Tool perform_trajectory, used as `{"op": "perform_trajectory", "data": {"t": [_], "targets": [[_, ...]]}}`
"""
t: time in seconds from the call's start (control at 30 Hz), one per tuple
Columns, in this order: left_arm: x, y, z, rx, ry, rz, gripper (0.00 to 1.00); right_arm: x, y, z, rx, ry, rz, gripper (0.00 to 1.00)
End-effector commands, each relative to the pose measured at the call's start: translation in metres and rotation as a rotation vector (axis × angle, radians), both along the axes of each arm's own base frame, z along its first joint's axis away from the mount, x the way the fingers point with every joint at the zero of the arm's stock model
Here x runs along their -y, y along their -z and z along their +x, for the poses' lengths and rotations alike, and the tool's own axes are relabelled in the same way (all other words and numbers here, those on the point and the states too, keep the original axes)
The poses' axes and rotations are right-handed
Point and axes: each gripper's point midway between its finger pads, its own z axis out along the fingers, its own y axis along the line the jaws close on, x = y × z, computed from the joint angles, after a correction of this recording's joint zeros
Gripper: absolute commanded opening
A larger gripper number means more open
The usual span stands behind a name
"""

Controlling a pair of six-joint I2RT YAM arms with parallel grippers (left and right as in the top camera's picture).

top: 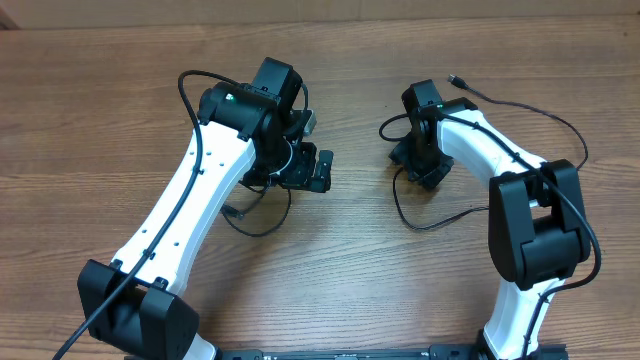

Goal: Untangle cables

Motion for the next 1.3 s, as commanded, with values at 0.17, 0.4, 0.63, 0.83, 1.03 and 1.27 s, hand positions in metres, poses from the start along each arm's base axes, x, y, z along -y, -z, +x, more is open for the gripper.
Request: {"op": "perform_trajectory", "data": {"t": [0.17,0.4,0.63,0.83,1.03,1.27], "targets": [[0.001,-0.002,0.002,0.005,-0.013,0.0,1.0,0.001,0.02,-0.003,-0.03,0.006,-0.025,0.2],[0.001,-0.002,0.002,0.005,-0.013,0.0,1.0,0.005,0.007,0.014,0.0,0.003,0.021,0.04],[0.001,-0.002,0.002,0.005,-0.013,0.0,0.99,0.028,-0.054,0.068,0.117,0.019,0.165,0.04],[0.001,-0.002,0.002,0.005,-0.013,0.0,1.0,0.065,-0.118,0.115,0.283,0.099,0.238,0.04],[0.001,-0.002,0.002,0.005,-0.013,0.0,1.0,0.111,-0.17,0.162,0.517,0.151,0.228,0.04],[0.001,-0.002,0.002,0.005,-0.012,0.0,0.99,0.16,-0.184,0.182,0.641,0.225,0.124,0.04]]}}
